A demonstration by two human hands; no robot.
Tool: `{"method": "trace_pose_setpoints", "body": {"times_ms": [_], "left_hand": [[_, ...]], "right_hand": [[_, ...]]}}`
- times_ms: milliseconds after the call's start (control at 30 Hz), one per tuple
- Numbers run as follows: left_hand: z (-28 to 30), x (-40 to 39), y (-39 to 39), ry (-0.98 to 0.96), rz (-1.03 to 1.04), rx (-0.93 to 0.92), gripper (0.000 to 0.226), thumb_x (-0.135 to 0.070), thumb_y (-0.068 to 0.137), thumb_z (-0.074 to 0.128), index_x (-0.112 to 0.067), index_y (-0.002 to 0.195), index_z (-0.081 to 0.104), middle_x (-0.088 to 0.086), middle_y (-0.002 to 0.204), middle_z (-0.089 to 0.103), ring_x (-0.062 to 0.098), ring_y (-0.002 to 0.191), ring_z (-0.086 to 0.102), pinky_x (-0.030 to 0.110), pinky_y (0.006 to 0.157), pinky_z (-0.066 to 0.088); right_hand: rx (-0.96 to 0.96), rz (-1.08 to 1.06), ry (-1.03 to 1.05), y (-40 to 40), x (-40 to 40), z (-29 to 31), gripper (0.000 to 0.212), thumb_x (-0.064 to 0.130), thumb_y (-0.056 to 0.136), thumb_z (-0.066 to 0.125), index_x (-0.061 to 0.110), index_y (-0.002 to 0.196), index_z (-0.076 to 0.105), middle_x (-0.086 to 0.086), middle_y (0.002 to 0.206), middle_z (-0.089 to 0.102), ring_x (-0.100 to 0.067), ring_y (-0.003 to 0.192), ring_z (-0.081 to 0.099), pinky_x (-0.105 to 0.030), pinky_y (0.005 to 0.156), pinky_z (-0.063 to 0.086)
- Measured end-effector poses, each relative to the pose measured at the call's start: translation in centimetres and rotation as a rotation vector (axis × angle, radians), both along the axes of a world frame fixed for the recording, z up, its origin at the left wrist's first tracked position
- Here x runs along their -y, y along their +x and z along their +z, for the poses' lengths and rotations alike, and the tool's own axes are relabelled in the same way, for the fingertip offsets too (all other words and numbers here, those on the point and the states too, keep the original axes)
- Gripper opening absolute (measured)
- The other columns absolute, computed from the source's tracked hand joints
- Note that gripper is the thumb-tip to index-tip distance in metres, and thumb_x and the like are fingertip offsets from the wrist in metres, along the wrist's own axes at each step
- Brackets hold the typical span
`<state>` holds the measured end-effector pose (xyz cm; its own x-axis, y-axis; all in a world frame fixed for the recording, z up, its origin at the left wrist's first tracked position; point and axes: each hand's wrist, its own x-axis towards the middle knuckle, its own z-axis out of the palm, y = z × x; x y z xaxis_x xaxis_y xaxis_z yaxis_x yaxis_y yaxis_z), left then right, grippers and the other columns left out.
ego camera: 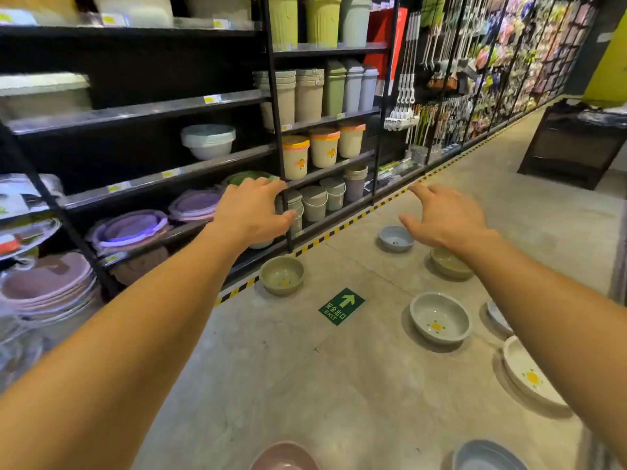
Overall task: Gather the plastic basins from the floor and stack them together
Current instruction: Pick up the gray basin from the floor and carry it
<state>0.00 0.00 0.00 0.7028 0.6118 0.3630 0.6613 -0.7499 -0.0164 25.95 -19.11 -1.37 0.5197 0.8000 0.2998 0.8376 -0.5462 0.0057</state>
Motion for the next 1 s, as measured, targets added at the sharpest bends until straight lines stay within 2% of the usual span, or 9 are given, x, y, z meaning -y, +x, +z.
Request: {"method": "trace_pose_setpoints", "body": {"times_ms": [333, 533, 733, 1000], "left_hand": [[-1.9, -4.7, 15.1, -0.087, 0.082, -0.029, 0.068, -0.061, 0.088, 0.051, -0.027, 0.147, 0.045, 0.008, 0.143, 0.055, 0.031, 0.13, 0.049, 0.05, 0.103, 0.041], [-3.2, -8.6, 23.8, -0.103, 0.056, -0.038, 0.068, -0.059, 0.088, 0.053, -0.023, 0.146, 0.047, 0.009, 0.143, 0.055, 0.03, 0.132, 0.048, 0.048, 0.102, 0.041], [-5.6, -15.4, 33.1, -0.135, 0.044, -0.061, 0.068, -0.061, 0.088, 0.053, -0.027, 0.147, 0.046, 0.008, 0.145, 0.053, 0.031, 0.133, 0.047, 0.049, 0.106, 0.041], [-8.2, -29.2, 45.2, -0.154, -0.03, -0.103, 0.066, -0.058, 0.088, 0.053, -0.027, 0.145, 0.047, 0.006, 0.139, 0.058, 0.03, 0.125, 0.051, 0.048, 0.1, 0.044]], "right_hand": [[-0.037, 0.063, -0.063, 14.8, -6.2, -1.9, 0.064, 0.053, 0.095, 0.046, 0.022, 0.15, 0.035, -0.012, 0.144, 0.049, -0.036, 0.128, 0.047, -0.047, 0.097, 0.048], [-0.068, 0.031, -0.112, 23.7, -9.4, -3.3, 0.066, 0.054, 0.096, 0.045, 0.023, 0.153, 0.029, -0.011, 0.146, 0.045, -0.036, 0.129, 0.046, -0.05, 0.097, 0.047], [-0.08, -0.024, -0.103, 32.4, -14.8, -5.5, 0.067, 0.054, 0.094, 0.048, 0.025, 0.152, 0.03, -0.009, 0.145, 0.047, -0.035, 0.128, 0.048, -0.047, 0.091, 0.049], [-0.125, -0.099, -0.076, 43.9, -25.7, -7.7, 0.064, 0.05, 0.094, 0.052, 0.024, 0.15, 0.035, -0.01, 0.143, 0.049, -0.036, 0.125, 0.05, -0.047, 0.092, 0.05]]}}
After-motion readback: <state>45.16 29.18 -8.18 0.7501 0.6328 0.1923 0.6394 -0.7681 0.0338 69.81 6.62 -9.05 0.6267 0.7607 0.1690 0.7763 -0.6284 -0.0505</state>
